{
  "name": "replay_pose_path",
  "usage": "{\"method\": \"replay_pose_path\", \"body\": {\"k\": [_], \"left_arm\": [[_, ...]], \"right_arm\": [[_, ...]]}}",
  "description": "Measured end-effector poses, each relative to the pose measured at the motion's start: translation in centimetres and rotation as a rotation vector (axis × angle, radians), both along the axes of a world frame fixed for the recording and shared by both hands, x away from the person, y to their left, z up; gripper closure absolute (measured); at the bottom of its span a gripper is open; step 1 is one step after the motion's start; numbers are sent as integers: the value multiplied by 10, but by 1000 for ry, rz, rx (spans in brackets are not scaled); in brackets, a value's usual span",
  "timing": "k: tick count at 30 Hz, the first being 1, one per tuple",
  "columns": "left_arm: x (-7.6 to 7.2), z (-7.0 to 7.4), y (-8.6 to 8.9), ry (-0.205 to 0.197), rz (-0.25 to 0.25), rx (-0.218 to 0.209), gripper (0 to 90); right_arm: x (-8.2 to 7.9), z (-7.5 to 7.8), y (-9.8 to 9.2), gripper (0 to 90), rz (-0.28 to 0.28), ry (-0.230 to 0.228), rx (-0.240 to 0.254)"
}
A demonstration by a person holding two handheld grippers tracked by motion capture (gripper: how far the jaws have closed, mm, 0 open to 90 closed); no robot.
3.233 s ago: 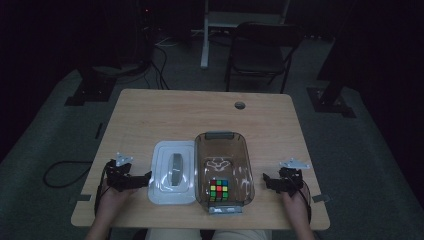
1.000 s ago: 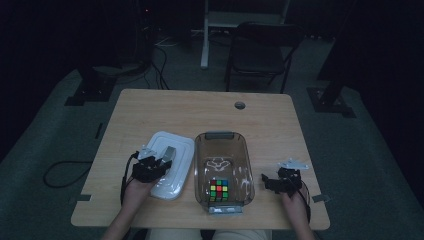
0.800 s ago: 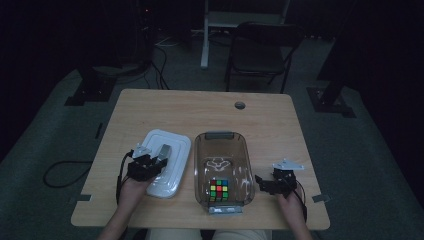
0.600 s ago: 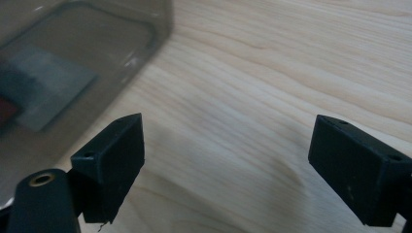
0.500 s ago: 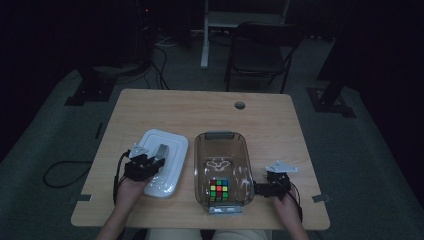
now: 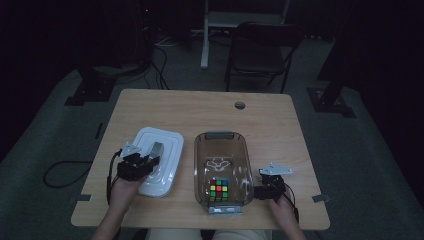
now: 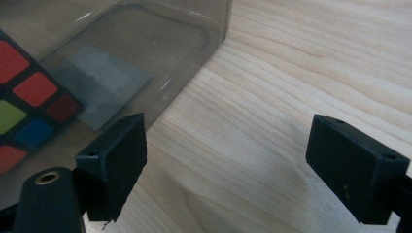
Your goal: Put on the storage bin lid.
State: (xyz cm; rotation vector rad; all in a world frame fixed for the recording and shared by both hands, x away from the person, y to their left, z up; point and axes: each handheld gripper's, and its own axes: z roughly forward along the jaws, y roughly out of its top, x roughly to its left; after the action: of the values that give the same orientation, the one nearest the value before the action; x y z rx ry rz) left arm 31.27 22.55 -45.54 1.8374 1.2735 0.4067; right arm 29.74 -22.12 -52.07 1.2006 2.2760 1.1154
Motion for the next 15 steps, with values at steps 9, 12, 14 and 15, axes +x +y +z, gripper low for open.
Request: {"method": "replay_pose_path", "body": {"k": [9,12,14,15], "left_arm": [[-12,20,6,-56,-6,-40,703],[-14,28,9,-70,-4,-50,703],[-15,34,12,-81,-5,-76,703],[-17,37,13,-88,-8,-90,703]], "right_arm": [[-4,0,7,148,37,-15,-4],[-5,0,14,140,51,-19,-4],[-5,0,18,139,62,-20,-10],[-5,0,20,139,65,-23,-15]]}}
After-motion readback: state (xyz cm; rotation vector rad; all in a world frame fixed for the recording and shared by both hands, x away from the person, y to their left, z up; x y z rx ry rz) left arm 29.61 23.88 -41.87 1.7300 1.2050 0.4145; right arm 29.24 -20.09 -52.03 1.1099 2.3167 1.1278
